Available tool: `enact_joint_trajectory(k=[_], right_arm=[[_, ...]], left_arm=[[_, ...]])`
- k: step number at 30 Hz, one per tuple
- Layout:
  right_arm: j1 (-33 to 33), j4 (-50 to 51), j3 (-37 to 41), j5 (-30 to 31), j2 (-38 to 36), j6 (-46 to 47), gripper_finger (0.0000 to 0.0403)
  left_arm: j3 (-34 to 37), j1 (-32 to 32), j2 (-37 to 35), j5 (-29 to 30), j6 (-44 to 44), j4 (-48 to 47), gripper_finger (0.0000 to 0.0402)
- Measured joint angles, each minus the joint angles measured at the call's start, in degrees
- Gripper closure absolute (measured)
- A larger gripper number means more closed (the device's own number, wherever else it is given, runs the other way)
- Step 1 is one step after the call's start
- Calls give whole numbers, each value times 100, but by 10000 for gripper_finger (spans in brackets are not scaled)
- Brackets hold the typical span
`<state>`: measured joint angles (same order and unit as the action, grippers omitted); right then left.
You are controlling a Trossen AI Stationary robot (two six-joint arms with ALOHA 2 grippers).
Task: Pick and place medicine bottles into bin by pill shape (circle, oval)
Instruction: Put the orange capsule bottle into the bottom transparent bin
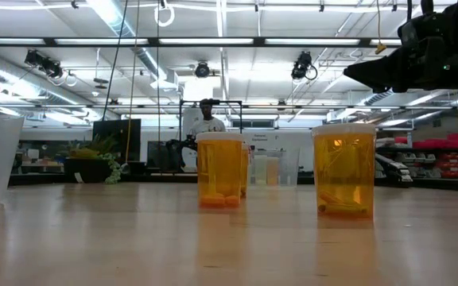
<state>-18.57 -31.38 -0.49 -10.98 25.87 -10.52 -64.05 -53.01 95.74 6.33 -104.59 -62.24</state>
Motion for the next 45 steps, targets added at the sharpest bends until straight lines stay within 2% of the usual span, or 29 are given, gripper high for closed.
enact_joint_trajectory(k=[4, 12, 19, 26, 45], right_arm=[[0, 0, 0, 0, 0, 0, 287], [0, -1, 0, 1, 1, 0, 287], [0, 1, 0, 0, -1, 0, 287], [0, 1, 0, 0, -1, 0, 287], [0, -2, 0, 0, -1, 0, 287]], left_arm=[[-87, 75, 0, 2, 287, -131, 104], [-696, 210, 0, 56, 551, -991, 119], [-1108, 351, -2, 833, 883, -1294, 129], [-1134, 729, -2, 1183, 1650, -673, 140], [-1134, 1926, -2, 1213, 3933, 603, 186]])
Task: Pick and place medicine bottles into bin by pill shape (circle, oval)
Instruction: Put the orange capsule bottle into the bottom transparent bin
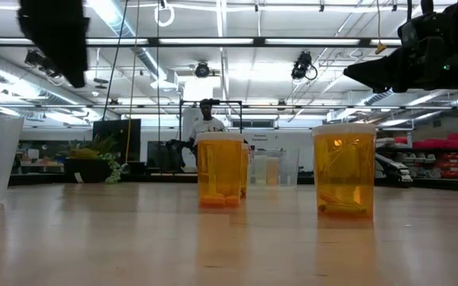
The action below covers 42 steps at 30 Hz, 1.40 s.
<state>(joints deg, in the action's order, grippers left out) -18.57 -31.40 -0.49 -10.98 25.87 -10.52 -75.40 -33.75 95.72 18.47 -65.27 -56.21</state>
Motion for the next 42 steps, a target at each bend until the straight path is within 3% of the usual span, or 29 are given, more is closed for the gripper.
enact_joint_trajectory(k=[9, 13, 18, 30, 42], right_arm=[[0, 20, 0, 1, 0, 0, 287], [0, 60, 1, 1, 2, 0, 287], [0, 68, 2, 0, 2, 0, 287], [0, 149, 2, 0, 2, 0, 287], [0, 212, 2, 0, 15, 0, 287]], left_arm=[[4, 418, 404, -65, 1330, 910, 192], [7, 589, 618, -204, 1498, 1082, 183], [5, 845, 841, -550, 1537, 1374, 160], [-5, 1662, 1181, -1406, 2304, 2030, 61], [3, 1855, 1386, -1673, 3001, 2638, 51]])
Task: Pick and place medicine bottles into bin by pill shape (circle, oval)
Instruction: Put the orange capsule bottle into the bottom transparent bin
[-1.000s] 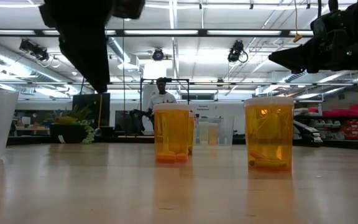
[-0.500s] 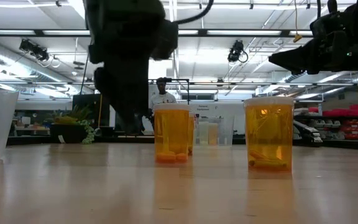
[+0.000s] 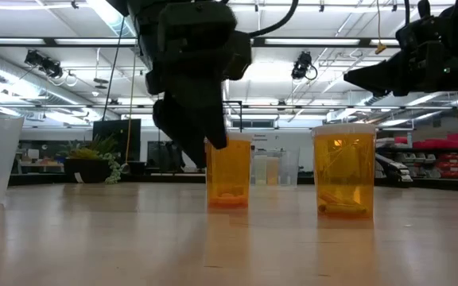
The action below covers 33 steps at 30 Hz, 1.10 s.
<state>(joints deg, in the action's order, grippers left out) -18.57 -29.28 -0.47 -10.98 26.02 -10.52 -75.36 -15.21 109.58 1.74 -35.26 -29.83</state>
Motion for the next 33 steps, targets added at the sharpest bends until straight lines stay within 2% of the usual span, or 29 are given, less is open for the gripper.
enact_joint_trajectory(k=[4, 11, 28, 33], right_arm=[[0, 4, 0, 0, 7, 0, 287], [0, 5, 0, 0, 9, 0, 287], [0, 5, 0, 0, 7, 0, 287], [0, 5, 0, 0, 7, 0, 287]], left_arm=[[3, -78, 21, 55, 348, 271, 53], [-1, -248, 22, 668, 1346, 623, 74], [-1, -249, 22, 765, 1404, 599, 172], [-1, -267, 22, 739, 1341, 602, 183]])
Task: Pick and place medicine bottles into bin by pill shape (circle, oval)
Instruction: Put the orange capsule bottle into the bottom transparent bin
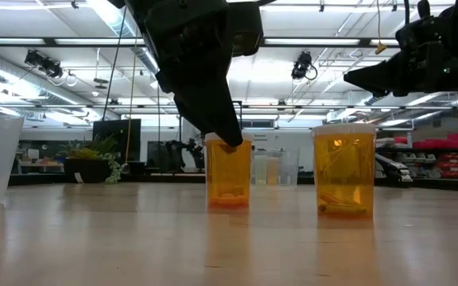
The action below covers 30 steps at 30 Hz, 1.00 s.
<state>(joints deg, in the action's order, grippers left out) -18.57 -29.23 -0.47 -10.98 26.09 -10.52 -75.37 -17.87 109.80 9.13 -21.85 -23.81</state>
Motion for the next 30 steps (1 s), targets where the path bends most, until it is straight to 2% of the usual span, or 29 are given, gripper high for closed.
enact_joint_trajectory(k=[6, 12, 16, 21, 30], right_arm=[[0, 0, 0, 0, 1, 0, 287], [0, -2, 0, 0, 0, 0, 287], [0, 0, 0, 0, 2, 0, 287], [0, -2, 0, 1, 2, 0, 287], [0, -2, 0, 0, 2, 0, 287]], left_arm=[[-216, -78, 0, -406, -116, -340, 164], [-586, -298, -4, -414, -446, -1170, 184], [-711, -484, -4, -412, -679, -1610, 182], [-719, -727, -7, -414, -1202, -1923, 165], [-719, -1306, -7, -408, -2266, -2374, 185]])
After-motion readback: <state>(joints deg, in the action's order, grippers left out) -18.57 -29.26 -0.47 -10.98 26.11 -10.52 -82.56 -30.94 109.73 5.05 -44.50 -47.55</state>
